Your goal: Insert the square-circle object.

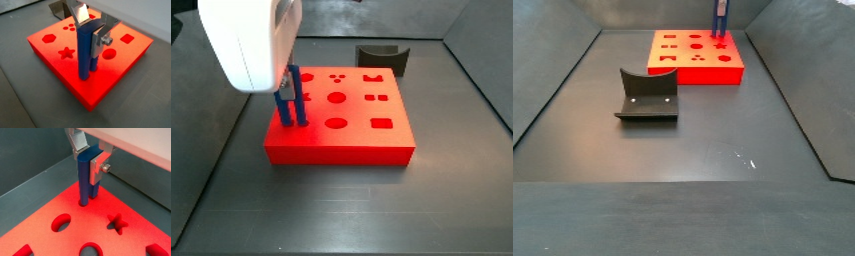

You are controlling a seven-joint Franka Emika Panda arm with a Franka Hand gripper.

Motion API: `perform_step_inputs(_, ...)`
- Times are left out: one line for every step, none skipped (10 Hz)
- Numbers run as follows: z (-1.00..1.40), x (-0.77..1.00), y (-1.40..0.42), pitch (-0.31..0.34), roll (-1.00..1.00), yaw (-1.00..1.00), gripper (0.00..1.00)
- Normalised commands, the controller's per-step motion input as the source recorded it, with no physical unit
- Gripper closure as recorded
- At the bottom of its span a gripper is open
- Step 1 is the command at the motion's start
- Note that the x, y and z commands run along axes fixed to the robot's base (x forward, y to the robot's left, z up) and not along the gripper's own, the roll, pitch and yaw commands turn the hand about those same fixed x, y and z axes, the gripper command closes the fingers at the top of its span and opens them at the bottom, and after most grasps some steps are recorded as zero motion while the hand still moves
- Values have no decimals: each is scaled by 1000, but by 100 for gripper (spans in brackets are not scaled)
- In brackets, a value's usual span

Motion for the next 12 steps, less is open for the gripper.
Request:
perform_step_inputs(-223,114,-157,-69,113,143,100)
perform_step_inputs(-280,86,-49,-74,113,129,100)
perform_step_inputs(-346,149,0,-67,117,89,100)
perform_step_inputs(-349,180,83,-51,127,23,100)
perform_step_inputs(-229,0,129,-36,71,0,100)
perform_step_inputs(-146,0,69,-13,36,0,100)
perform_step_inputs(-186,0,0,-37,43,-23,100)
perform_step_inputs(-189,0,0,-41,44,-26,100)
perform_step_inputs(0,0,0,11,0,0,100)
perform_step_inputs(-260,0,-17,-83,0,0,100)
perform_step_inputs(-643,34,-57,-179,-21,-171,100)
perform_step_inputs(-691,186,-111,-180,0,-386,100)
